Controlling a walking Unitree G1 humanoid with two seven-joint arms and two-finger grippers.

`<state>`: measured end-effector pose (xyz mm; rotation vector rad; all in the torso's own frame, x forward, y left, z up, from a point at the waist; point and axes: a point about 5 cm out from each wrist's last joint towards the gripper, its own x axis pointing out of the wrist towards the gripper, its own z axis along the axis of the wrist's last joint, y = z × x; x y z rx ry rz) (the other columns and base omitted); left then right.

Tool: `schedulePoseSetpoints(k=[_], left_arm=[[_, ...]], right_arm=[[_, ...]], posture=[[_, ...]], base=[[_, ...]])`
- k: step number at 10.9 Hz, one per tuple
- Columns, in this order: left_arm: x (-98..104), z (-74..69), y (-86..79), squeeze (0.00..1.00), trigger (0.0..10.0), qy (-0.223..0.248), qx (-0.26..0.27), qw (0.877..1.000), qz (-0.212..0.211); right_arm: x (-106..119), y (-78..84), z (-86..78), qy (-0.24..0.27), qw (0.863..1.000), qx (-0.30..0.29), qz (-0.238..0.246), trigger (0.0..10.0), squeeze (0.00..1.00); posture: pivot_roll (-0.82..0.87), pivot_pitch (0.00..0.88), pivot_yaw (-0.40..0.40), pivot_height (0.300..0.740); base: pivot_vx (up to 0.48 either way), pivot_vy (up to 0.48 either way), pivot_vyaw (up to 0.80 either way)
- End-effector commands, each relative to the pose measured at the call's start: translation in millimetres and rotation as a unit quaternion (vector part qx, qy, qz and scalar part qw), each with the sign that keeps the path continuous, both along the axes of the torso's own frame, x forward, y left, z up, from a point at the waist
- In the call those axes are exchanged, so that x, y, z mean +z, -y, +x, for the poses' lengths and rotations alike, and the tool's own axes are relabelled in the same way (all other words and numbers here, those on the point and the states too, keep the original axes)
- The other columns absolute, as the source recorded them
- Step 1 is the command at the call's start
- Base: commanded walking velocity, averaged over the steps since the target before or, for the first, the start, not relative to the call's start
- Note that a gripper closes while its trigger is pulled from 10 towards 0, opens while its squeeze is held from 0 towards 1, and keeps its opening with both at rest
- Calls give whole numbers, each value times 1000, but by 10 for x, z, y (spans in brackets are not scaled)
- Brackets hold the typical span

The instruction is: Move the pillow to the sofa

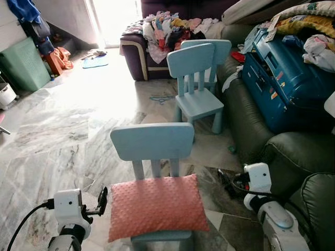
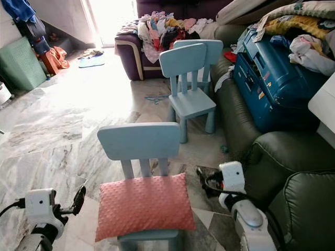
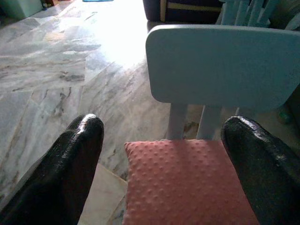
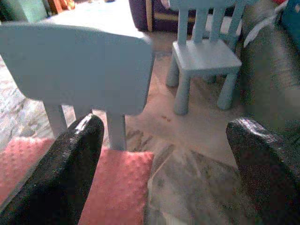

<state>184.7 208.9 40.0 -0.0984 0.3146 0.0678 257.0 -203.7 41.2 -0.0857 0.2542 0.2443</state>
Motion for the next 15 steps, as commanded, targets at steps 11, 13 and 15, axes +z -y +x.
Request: schedulePoseSetpoints(k=[11, 13, 15], left_arm=[[21, 16, 27, 0, 10000, 0, -5, 1000, 6], [19, 22, 30, 0, 10000, 0, -6, 1000, 7], [19, 29, 29, 0, 10000, 1, -7, 1000, 8]], right_arm=[[-337, 66, -3, -27, 1000, 13, -5, 10000, 0], [-377, 74, -9, -32, 999, 13, -6, 10000, 0], [-428, 88, -27, -38, 999, 12, -6, 10000, 0]], posture=[[-176, 53, 40, 695], [-178, 50, 42, 667], [-179, 53, 42, 635]], base=[[0, 0, 0], [0, 0, 0], [0, 0, 0]])
